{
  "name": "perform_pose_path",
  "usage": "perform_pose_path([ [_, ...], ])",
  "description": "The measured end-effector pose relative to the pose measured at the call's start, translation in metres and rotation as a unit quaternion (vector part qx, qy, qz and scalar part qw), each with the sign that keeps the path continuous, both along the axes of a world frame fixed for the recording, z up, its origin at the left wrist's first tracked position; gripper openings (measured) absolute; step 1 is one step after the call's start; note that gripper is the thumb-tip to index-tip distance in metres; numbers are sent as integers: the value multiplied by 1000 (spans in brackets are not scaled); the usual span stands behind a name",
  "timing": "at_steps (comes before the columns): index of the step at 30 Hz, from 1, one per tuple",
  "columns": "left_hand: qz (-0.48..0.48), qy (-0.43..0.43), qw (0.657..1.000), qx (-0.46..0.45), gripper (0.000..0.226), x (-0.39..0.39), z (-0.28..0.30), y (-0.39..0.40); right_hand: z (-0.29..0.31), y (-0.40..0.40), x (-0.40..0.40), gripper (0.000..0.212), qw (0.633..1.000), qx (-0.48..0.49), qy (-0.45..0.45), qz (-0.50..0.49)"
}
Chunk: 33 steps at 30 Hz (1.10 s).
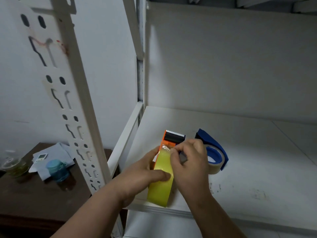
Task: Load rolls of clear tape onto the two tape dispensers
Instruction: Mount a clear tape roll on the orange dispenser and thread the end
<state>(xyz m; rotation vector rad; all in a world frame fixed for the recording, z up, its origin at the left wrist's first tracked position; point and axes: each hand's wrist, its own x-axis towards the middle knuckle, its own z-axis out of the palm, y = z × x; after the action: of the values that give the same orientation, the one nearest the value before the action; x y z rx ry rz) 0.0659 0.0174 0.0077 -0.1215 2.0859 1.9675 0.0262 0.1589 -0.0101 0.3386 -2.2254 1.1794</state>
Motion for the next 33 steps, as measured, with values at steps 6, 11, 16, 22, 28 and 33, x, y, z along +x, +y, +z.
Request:
perform_pose_path([
  [6,-1,60,998,37,65,5,-11,-3,1,-10,0,15,1000,-20,1,-11],
  [11,68,106,992,-4,43,4,-16,1,6,-13,0,14,999,-15,7,-36],
  [16,121,114,984,-63,64,2,-19,5,12,-15,0,12,998,-2,17,-53],
  [22,143,106,980,-86,55,-4,-19,6,13,-17,-4,16,996,-34,24,-74],
  [28,171,82,980,-56,28,-8,-14,6,28,-18,-7,12,998,-38,-28,-51],
  [33,166,72,983,-44,28,-15,-14,1,44,-5,-13,16,992,5,-127,18],
])
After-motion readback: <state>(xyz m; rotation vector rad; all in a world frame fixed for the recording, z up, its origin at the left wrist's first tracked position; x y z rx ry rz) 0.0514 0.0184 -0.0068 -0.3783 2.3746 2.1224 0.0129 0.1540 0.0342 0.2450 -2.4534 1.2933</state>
